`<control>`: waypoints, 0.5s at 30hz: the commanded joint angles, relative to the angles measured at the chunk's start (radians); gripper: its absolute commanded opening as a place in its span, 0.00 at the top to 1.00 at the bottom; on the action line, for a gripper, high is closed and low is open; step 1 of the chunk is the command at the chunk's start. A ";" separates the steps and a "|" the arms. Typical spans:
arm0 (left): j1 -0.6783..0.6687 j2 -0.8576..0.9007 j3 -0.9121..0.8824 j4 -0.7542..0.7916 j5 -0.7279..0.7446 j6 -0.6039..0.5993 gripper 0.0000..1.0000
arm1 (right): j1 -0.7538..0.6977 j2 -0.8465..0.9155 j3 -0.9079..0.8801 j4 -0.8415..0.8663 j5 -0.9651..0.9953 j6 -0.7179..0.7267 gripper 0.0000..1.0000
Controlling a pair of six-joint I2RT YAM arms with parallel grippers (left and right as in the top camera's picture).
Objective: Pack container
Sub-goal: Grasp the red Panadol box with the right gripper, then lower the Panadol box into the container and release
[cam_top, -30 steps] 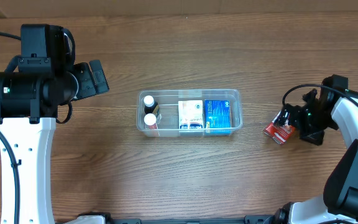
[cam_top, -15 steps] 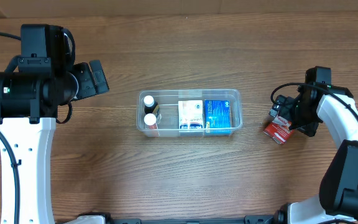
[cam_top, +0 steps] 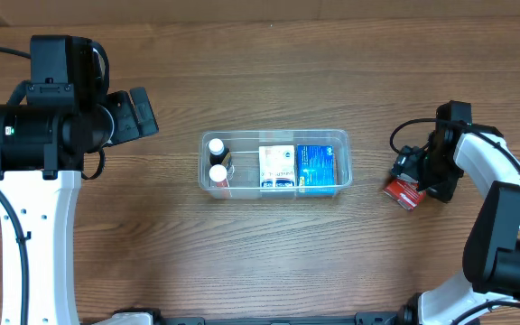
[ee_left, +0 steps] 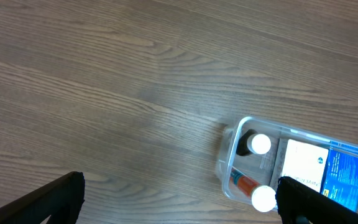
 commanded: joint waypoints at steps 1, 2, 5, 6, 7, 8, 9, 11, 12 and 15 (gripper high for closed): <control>0.005 0.002 0.015 -0.001 -0.009 0.022 0.00 | 0.001 0.004 -0.006 0.007 -0.006 0.004 0.24; 0.005 0.002 0.015 -0.001 -0.009 0.022 0.00 | 0.001 0.004 -0.013 0.011 -0.009 0.004 0.26; 0.005 0.002 0.015 -0.001 -0.009 0.022 0.00 | 0.001 0.004 -0.052 0.033 -0.009 0.004 0.28; 0.005 0.002 0.015 -0.001 -0.009 0.022 0.00 | 0.001 0.004 -0.055 0.035 -0.009 0.004 0.28; 0.005 0.002 0.015 -0.001 -0.009 0.022 0.00 | 0.001 0.004 -0.055 0.035 -0.009 0.004 0.28; 0.005 0.002 0.015 -0.001 -0.009 0.022 0.00 | 0.001 0.004 -0.055 0.032 -0.008 0.003 0.28; 0.005 0.002 0.015 -0.002 -0.009 0.022 0.00 | 0.001 0.004 -0.055 0.029 -0.009 0.003 0.28; 0.005 0.002 0.015 -0.004 -0.009 0.022 0.00 | 0.004 -0.002 -0.032 -0.006 -0.008 -0.001 0.28; 0.005 0.002 0.015 -0.004 -0.009 0.022 0.00 | 0.007 -0.011 -0.006 -0.035 -0.008 -0.005 0.32; 0.005 0.002 0.015 -0.004 -0.009 0.022 0.00 | 0.047 -0.095 0.127 -0.147 -0.008 -0.029 0.34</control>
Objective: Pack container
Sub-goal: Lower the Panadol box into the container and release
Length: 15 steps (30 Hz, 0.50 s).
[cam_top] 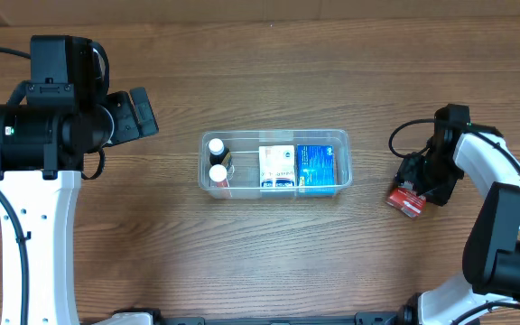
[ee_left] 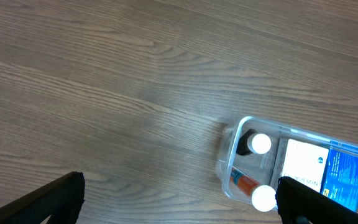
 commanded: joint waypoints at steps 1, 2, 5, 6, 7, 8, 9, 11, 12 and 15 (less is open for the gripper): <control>0.005 0.002 0.015 -0.002 -0.010 0.022 0.00 | 0.057 -0.119 0.154 -0.074 -0.003 -0.032 0.35; 0.005 0.002 0.015 -0.002 -0.010 0.022 0.00 | 0.092 -0.159 0.207 -0.111 -0.003 -0.038 0.35; 0.005 0.002 0.015 -0.002 -0.010 0.022 0.00 | 0.233 -0.256 0.323 -0.177 -0.003 -0.055 0.36; 0.005 0.002 0.015 -0.002 -0.010 0.022 0.00 | 0.296 -0.276 0.346 -0.180 -0.003 -0.055 0.37; 0.005 0.002 0.015 -0.002 -0.010 0.022 0.00 | 0.346 -0.288 0.353 -0.175 -0.003 -0.055 0.37; 0.005 0.002 0.015 -0.002 -0.010 0.022 0.00 | 0.420 -0.291 0.353 -0.164 -0.003 -0.055 0.37; 0.005 0.002 0.015 -0.002 -0.010 0.022 0.00 | 0.476 -0.285 0.352 -0.156 -0.003 -0.054 0.37; 0.005 0.002 0.015 -0.002 -0.009 0.022 0.00 | 0.582 -0.248 0.351 -0.124 0.001 -0.050 0.36; 0.005 0.002 0.015 -0.003 -0.009 0.022 0.00 | 0.615 -0.218 0.348 -0.105 0.009 -0.050 0.36; 0.005 0.002 0.015 -0.009 -0.009 0.022 0.00 | 0.628 -0.121 0.311 -0.070 0.009 -0.025 0.36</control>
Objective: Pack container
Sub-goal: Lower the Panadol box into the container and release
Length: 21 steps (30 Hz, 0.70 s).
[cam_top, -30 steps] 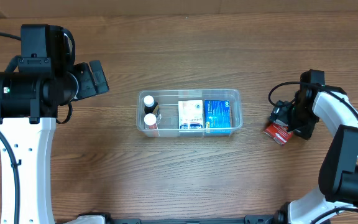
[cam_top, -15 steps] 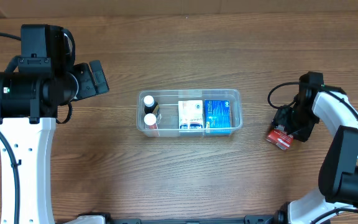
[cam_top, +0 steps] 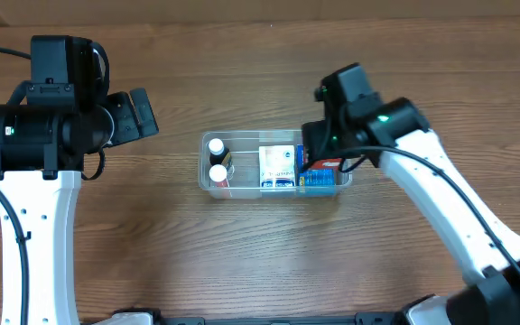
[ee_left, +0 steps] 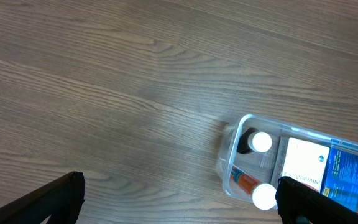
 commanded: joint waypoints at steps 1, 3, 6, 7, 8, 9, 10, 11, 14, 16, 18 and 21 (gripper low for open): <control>0.005 0.002 0.015 -0.004 -0.009 0.022 0.00 | -0.003 0.113 -0.028 0.010 0.010 0.028 0.36; 0.005 0.002 0.015 -0.004 -0.009 0.022 0.00 | -0.003 0.183 -0.028 0.024 0.010 0.028 0.36; 0.005 0.002 0.015 -0.005 -0.009 0.022 0.00 | -0.004 0.235 -0.028 0.047 0.010 0.028 0.36; 0.005 0.002 0.015 -0.005 -0.009 0.022 0.00 | -0.004 0.236 -0.028 0.051 0.013 0.028 0.36; 0.005 0.002 0.015 -0.004 -0.009 0.022 0.00 | -0.004 0.236 -0.028 0.053 0.023 0.028 0.35; 0.005 0.002 0.015 -0.004 -0.009 0.022 0.00 | -0.004 0.236 -0.028 0.051 0.037 0.028 0.29; 0.005 0.002 0.015 -0.004 -0.009 0.022 0.00 | -0.004 0.236 -0.028 0.052 0.040 0.028 0.28; 0.005 0.002 0.015 -0.004 -0.009 0.022 0.00 | -0.004 0.236 -0.028 0.053 0.054 0.029 0.24; 0.005 0.002 0.015 -0.004 -0.009 0.022 0.00 | -0.004 0.235 0.007 0.022 0.082 0.029 0.07; 0.005 0.002 0.015 -0.004 -0.009 0.022 0.00 | -0.004 0.227 0.061 -0.023 0.082 0.029 0.00; 0.005 0.002 0.015 -0.004 -0.009 0.022 0.00 | -0.004 0.192 0.114 -0.048 0.093 0.031 0.00; 0.005 0.002 0.015 -0.004 -0.009 0.022 0.00 | -0.004 0.069 0.169 -0.041 0.145 0.052 0.00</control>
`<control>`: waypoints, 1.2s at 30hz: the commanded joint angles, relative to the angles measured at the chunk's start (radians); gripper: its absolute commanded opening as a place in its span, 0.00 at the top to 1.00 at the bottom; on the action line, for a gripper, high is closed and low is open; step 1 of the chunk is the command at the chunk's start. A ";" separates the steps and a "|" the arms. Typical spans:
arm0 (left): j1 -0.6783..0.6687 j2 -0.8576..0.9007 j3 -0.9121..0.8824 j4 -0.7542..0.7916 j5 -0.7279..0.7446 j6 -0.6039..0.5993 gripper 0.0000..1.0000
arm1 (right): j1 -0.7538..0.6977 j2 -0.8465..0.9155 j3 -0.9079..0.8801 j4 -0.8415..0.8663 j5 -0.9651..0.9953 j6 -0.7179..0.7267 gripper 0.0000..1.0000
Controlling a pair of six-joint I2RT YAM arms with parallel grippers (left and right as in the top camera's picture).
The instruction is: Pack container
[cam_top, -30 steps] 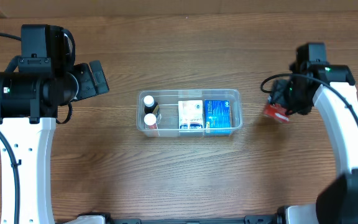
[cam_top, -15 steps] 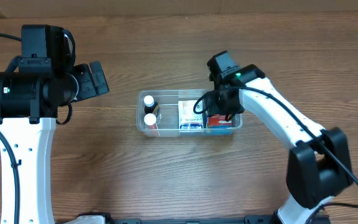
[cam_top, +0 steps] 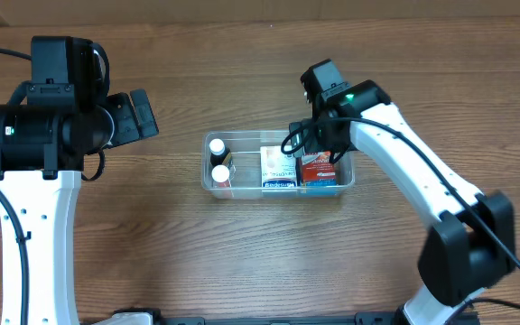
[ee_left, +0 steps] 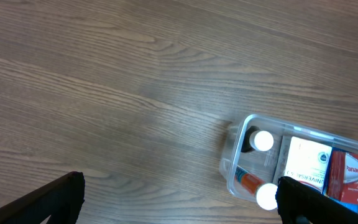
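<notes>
The clear plastic container lies at the table's middle, and its left end shows in the left wrist view. Inside it are two white-capped bottles, a white box and a blue box. A red Panadol box lies on the blue box at the right end. My right gripper reaches down into the container, shut on the red box's far end. My left gripper hangs open over bare wood left of the container, holding nothing.
The brown wooden table surrounds the container on all sides. My left arm's black body stands at the left, and the right arm's white links cross from the lower right toward the container.
The red box has gone from just above the container's right end down onto the blue box inside. My right gripper sits slightly further left. The left arm has not moved.
My right gripper was at the red box on the table far to the right, then still there a little nearer the front. Then it held the box over the container's right end. Now the box rests inside. The left gripper stayed open throughout.
</notes>
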 commanded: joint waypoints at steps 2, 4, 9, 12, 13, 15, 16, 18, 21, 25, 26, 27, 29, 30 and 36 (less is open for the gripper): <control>0.005 0.002 0.015 0.003 -0.009 0.022 0.00 | -0.003 -0.229 0.071 0.040 0.092 0.016 0.00; 0.005 0.002 0.015 0.003 -0.009 0.022 0.00 | -0.003 -0.288 0.071 0.073 0.119 0.015 0.00; 0.005 0.002 0.015 0.011 -0.008 0.022 0.00 | -0.016 -0.302 0.071 0.205 0.195 -0.011 0.00; 0.005 0.022 0.015 0.075 0.057 0.151 0.00 | -0.142 -0.303 0.071 0.290 0.158 -0.004 0.00; 0.005 0.039 0.015 0.074 0.058 0.152 0.00 | -0.201 -0.303 0.071 0.290 0.100 -0.010 0.00; 0.005 0.076 0.015 0.079 0.058 0.153 0.00 | -0.298 -0.303 0.071 0.269 0.005 -0.049 0.00; 0.005 0.097 0.015 0.081 0.058 0.153 0.00 | -0.335 -0.303 0.071 0.239 -0.013 -0.067 0.00; 0.005 0.109 0.015 0.085 0.058 0.151 0.00 | -0.376 -0.304 0.071 0.161 -0.018 -0.068 0.00; 0.005 0.091 0.015 0.057 0.054 0.153 0.00 | -0.415 -0.338 0.057 0.091 -0.046 -0.053 0.00; 0.002 0.006 -0.009 0.000 0.055 0.153 0.00 | -0.431 -0.533 -0.062 0.087 -0.046 -0.053 0.00; -0.004 -0.027 -0.032 0.005 0.055 0.153 0.00 | -0.431 -0.581 -0.098 0.093 -0.045 -0.053 0.00; -0.008 -0.059 -0.058 0.014 0.055 0.153 0.00 | -0.431 -0.627 -0.136 0.098 -0.045 -0.053 0.00; -0.023 -0.172 -0.170 0.058 0.055 0.153 0.00 | -0.431 -0.767 -0.248 0.106 -0.046 -0.037 0.00; -0.029 -0.233 -0.233 0.082 0.055 0.153 0.00 | -0.426 -0.837 -0.304 0.114 -0.042 -0.038 0.00; -0.031 -0.669 -0.653 0.202 0.087 0.107 0.00 | -0.425 -1.271 -0.609 0.088 -0.055 -0.037 0.00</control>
